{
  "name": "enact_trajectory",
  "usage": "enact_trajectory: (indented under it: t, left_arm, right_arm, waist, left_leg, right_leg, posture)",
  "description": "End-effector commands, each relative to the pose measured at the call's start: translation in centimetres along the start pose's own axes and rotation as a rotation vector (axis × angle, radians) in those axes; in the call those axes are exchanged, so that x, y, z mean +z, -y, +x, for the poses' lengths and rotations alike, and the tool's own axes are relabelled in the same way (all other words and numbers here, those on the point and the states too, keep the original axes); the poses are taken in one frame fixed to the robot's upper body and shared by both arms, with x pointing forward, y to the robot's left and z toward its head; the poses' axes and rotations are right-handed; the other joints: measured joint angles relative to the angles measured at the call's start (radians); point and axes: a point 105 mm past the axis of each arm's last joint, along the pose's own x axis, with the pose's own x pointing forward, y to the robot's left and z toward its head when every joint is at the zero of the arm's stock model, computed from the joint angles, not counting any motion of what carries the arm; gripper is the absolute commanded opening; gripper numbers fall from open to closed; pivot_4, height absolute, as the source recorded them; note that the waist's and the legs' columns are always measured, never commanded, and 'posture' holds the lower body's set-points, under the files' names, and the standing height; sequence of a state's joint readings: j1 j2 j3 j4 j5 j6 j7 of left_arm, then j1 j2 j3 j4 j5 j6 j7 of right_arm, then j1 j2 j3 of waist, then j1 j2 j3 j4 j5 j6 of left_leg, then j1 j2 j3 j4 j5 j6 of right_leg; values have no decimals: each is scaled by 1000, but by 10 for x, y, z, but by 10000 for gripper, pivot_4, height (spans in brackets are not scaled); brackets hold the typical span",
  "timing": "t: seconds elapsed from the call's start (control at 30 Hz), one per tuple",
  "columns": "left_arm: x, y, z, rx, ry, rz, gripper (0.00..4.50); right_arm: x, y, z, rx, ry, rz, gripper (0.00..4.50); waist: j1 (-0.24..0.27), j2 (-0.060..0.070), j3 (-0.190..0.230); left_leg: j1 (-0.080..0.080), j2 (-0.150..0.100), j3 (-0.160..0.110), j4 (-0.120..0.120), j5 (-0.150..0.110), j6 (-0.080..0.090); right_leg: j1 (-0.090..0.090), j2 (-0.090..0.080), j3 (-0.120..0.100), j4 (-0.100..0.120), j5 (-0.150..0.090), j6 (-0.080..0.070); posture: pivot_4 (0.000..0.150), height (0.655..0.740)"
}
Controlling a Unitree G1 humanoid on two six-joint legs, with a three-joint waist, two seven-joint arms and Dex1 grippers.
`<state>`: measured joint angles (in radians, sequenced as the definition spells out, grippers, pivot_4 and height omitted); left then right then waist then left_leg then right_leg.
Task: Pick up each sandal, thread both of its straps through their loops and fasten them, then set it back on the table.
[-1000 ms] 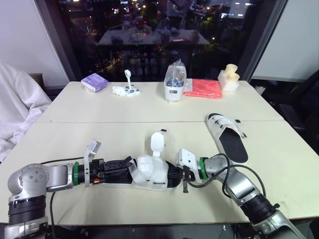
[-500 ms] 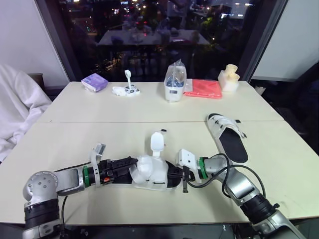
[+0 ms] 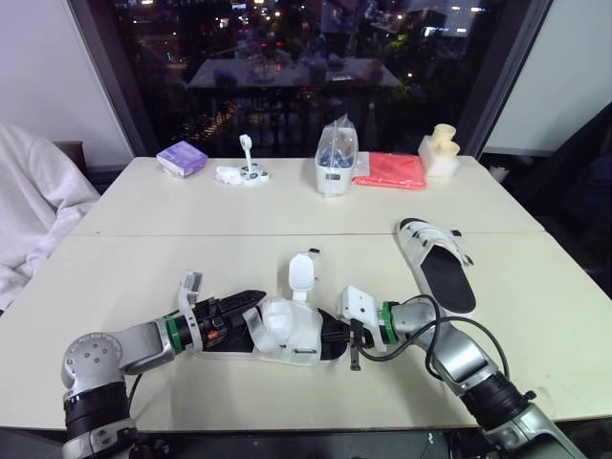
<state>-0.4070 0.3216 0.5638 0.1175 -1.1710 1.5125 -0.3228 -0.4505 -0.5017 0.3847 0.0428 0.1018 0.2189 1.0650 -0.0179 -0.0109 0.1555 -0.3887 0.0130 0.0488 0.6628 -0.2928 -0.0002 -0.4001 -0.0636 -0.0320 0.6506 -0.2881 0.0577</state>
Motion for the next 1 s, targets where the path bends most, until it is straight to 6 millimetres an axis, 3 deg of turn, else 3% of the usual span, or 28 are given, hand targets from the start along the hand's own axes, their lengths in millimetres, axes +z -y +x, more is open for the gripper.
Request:
enact_trajectory:
  t: [0.03, 0.23, 0.5, 0.63, 0.8, 0.9, 1.0]
  left_arm:
    - [8, 1, -1, -2, 38, 10, 31208]
    - [9, 0, 0, -7, 51, 6, 682]
    - [10, 1, 1, -19, 64, 11, 228]
    - [20, 39, -9, -159, 31, 160, 228]
    - [22, 72, -2, -280, -56, 320, 228]
    - [18, 85, 4, -347, -117, 393, 228]
    - [16, 85, 11, -385, -169, 486, 228]
  right_arm:
    - [-33, -7, 3, 4, -122, 70, 0]
    - [-33, -7, 3, 5, -124, 68, 0]
    - [-34, -7, 3, 7, -127, 66, 0]
    - [-34, -8, 3, 13, -132, 63, 0]
    - [-34, -8, 3, 18, -136, 58, 0]
    - [-34, -7, 3, 19, -137, 55, 0]
    - [-34, -7, 3, 20, -140, 51, 0]
  waist:
    - [-1, 0, 0]
    - [1, 1, -1]
    - [1, 2, -1]
    - [-2, 1, -1]
    - [-1, 1, -1]
    - [-4, 1, -1]
    - [-5, 1, -1]
  left_leg:
    - [0, 0, 0, 0, 0, 0]
    - [0, 0, 0, 0, 0, 0]
    - [0, 0, 0, 0, 0, 0]
    - [-1, 0, 0, 0, 0, -1]
    - [-2, 0, 0, -1, -1, -3]
    - [-2, 0, 0, -2, -1, -3]
    - [-2, 0, 1, -4, 0, -2]
  right_leg:
    - [0, 0, 0, 0, 0, 0]
    - [0, 0, 0, 0, 0, 0]
    - [0, 0, 0, 0, 0, -1]
    - [-2, 0, 0, 0, 0, -1]
    - [-3, 0, 0, -2, 0, -2]
    - [-3, 0, 0, -2, 0, -2]
    - [-4, 0, 0, -2, 0, -2]
  posture:
    - [1500, 7400]
    - [1500, 7400]
    - [1500, 7400]
    - [1500, 7400]
    - [1500, 7400]
    - [1500, 7400]
    - [1500, 7400]
